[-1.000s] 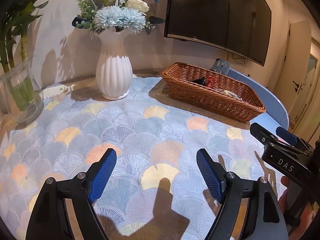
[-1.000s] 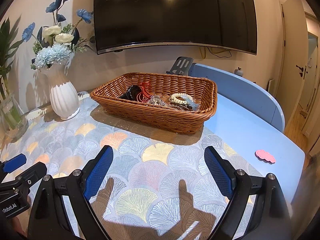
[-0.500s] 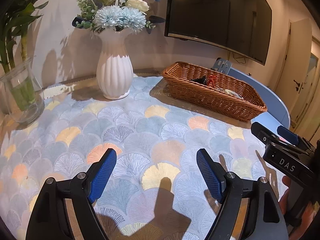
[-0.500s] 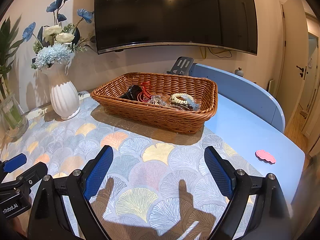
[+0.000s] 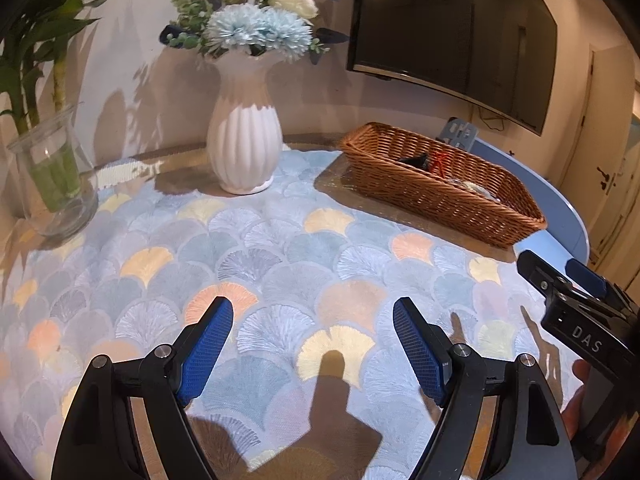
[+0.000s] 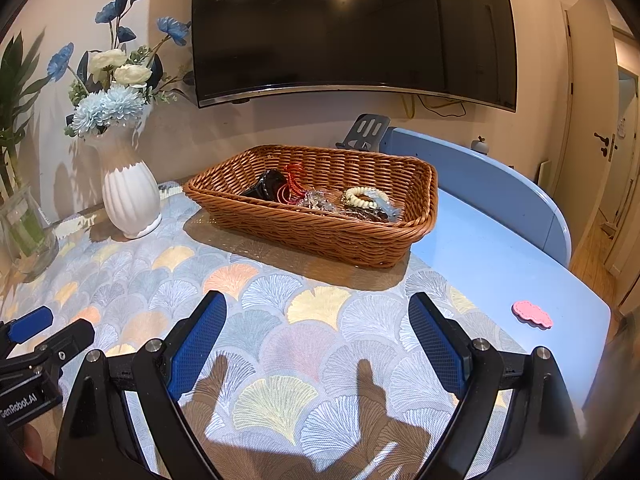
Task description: Organize jewelry
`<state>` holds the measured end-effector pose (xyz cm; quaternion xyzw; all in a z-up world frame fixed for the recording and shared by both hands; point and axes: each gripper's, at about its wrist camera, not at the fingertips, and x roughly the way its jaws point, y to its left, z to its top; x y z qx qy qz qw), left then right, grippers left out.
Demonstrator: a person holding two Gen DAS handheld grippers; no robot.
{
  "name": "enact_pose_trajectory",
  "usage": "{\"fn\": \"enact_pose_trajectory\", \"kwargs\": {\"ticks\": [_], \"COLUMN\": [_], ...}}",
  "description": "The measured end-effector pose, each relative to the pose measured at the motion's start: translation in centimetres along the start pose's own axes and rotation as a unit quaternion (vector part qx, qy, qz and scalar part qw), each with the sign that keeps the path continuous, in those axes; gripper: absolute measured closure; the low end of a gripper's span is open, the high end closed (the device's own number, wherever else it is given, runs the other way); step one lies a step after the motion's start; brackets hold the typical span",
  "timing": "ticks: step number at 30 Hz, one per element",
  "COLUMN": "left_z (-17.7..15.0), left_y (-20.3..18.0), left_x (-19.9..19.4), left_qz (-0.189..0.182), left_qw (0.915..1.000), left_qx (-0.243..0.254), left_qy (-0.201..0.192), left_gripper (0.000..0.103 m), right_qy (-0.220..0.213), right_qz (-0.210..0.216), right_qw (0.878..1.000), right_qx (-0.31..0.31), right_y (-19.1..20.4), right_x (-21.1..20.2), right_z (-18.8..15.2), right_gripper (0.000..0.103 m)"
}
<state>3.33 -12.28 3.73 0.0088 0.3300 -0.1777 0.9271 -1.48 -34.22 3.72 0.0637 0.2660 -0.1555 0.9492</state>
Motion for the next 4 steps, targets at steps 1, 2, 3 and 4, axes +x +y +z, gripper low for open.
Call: {"fn": "enact_pose_trajectory", "kwargs": {"ticks": [1, 2, 3, 4], "left_z": [-0.05, -0.08, -0.08, -0.05], "left_y": [0.02, 0.16, 0.23, 0.33], "left_x": [0.01, 0.19, 0.3, 0.39], "left_qz": [0.0, 0.001, -0.003, -0.02], "left_qw": [1.0, 1.0, 1.0, 0.9997], "left_qx": [0.0, -0.002, -0.004, -0.007], "left_qy": [-0.001, 0.004, 0.007, 0.014], "left_gripper": [0.02, 0.02, 0.02, 0.02], "right_qy": [0.0, 0.0, 0.0, 0.0], "right_qz": [0.0, 0.0, 0.0, 0.001], "right_qw": [1.0, 1.0, 1.0, 1.0], "right_qx": [0.0, 0.0, 0.0, 0.0], "right_y": [0.0, 0.0, 0.0, 0.0], "right_x": [-0.01, -0.01, 0.01, 0.02], "right_z": [-0.01, -0.01, 0.0, 0.01], "right_gripper": [0.01, 0.009, 0.009, 0.009]}}
